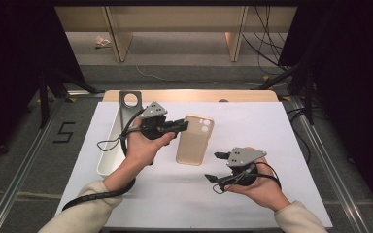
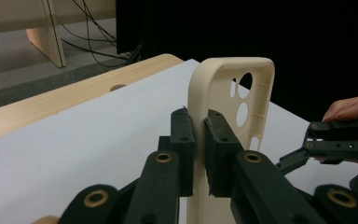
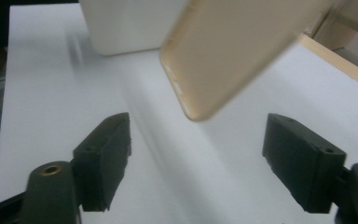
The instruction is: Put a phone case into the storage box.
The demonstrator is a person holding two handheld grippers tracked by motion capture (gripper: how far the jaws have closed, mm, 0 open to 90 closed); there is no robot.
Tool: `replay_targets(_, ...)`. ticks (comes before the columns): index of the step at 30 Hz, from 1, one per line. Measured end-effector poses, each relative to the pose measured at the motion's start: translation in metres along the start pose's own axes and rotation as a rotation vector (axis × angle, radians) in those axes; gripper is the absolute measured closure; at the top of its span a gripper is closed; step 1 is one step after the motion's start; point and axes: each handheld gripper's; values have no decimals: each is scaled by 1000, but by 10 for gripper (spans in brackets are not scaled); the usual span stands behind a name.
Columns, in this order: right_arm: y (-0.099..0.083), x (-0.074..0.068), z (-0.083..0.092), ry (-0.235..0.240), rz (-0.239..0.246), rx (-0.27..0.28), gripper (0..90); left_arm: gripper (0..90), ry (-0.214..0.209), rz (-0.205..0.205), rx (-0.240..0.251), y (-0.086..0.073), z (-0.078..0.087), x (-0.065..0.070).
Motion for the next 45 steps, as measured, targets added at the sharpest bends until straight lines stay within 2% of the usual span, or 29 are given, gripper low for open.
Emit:
replay_targets(1,0,0,0,0,0,0,243,829,3,-2,3,0,3,-1)
replay_targets(2,-3,3,4,-13,-28,17,234,829,10,-4,14,1,8,-4)
replay_targets(3,-3,3,4,-13,-28,17,234,828,10,-4,14,1,8,-4)
replay_targets(4,-6,6,7,-25,-59,37,217,829,17,-5,23,1,13,-7)
replay_targets(9,-12,11,16,-72,-117,89,215,828,32,-6,43,3,26,-14)
replay_targets(11,-14,13,18,-100,-129,106,216,829,47,3,57,4,35,-20)
replay_targets(16,-18,15,24,-133,-163,129,202,829,74,12,78,6,48,-29)
replay_targets(26,-22,20,30,-179,-182,143,179,829,134,26,107,8,76,-50)
replay_targets(45,-22,24,33,-229,-197,164,178,829,210,46,129,7,105,-80)
Point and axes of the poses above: each handheld gripper's, and its own axes: z roughly backward along the jaws, y roughly out of its top, x roughly to its right, and after that the axes turned 9 degrees about -z, right-handed
